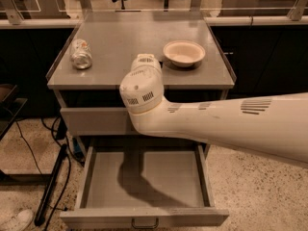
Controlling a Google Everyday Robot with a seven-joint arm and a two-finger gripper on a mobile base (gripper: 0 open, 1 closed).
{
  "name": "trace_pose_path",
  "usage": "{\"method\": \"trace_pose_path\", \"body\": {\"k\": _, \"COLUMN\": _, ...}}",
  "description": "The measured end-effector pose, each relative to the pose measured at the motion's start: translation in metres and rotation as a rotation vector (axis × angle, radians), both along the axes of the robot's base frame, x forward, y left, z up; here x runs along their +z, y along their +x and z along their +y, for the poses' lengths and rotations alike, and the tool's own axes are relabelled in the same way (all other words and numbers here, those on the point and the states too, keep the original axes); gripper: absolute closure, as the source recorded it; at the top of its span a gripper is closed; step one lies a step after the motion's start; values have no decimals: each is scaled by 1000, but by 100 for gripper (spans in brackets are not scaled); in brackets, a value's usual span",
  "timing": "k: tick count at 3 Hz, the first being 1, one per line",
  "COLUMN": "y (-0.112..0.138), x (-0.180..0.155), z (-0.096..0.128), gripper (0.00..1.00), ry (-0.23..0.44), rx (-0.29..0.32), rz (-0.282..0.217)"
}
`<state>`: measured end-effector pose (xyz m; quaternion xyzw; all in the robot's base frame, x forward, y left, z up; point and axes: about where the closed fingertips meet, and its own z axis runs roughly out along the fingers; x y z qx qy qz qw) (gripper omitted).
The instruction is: Pick rxbar blueberry from middle drawer and place on counter
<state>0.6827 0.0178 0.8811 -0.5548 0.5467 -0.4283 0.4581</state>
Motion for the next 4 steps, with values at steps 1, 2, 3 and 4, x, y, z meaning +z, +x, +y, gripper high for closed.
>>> {"method": "trace_pose_path", "body": {"k": 1, "y": -2, "x": -16, "z": 8, "gripper": 100, "ry": 54, "rx": 2, "rz": 25}}
{"method": "trace_pose_path", "body": {"k": 2, "y": -7, "x": -30, "z": 15, "gripper": 100, "ry": 110, "rx": 4, "rz": 55}}
{"method": "trace_pose_path", "body": {"k": 3, "y": -9, "x": -36, "z": 18, "gripper": 100, "ry": 138, "rx": 11, "rz": 66}}
{"method": "trace_pose_path", "body": {"k": 4, "y": -9, "x": -36, "z": 18, "gripper": 100, "ry": 138, "rx": 11, "rz": 66}}
